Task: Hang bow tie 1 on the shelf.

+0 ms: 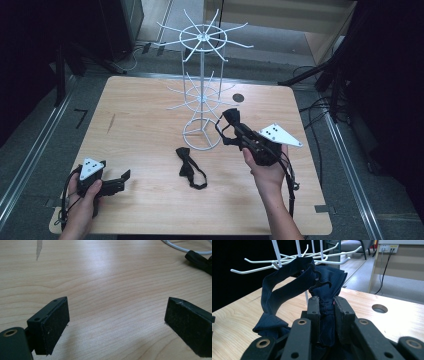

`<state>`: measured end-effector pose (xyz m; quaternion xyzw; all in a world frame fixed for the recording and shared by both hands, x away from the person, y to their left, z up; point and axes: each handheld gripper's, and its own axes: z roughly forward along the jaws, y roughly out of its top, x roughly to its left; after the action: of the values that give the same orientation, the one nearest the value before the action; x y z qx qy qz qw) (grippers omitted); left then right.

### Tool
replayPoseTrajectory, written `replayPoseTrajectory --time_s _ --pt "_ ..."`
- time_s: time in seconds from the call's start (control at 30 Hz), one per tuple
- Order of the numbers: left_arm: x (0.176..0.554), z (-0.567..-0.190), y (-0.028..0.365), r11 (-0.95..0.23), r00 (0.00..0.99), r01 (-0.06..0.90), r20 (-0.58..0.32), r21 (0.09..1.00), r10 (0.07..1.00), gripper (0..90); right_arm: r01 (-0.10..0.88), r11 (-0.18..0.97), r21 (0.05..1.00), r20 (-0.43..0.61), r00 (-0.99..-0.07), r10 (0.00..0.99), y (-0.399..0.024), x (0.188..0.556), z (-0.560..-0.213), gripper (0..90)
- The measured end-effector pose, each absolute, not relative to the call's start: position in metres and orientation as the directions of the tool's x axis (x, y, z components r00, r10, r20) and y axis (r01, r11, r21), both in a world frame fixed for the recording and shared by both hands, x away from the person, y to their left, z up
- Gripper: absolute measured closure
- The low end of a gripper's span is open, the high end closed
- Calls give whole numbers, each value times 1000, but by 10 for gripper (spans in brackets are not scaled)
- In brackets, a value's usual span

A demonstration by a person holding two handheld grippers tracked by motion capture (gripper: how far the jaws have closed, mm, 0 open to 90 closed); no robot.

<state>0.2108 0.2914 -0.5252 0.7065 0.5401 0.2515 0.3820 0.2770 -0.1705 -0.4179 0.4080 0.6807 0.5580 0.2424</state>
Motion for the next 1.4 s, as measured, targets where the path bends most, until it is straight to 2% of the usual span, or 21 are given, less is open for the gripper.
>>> replayPoseTrajectory --time_s 1.4 --pt "211 -525 291 -135 300 574 -55 808 952 62 246 17 969 129 -560 818 -175 263 -404 764"
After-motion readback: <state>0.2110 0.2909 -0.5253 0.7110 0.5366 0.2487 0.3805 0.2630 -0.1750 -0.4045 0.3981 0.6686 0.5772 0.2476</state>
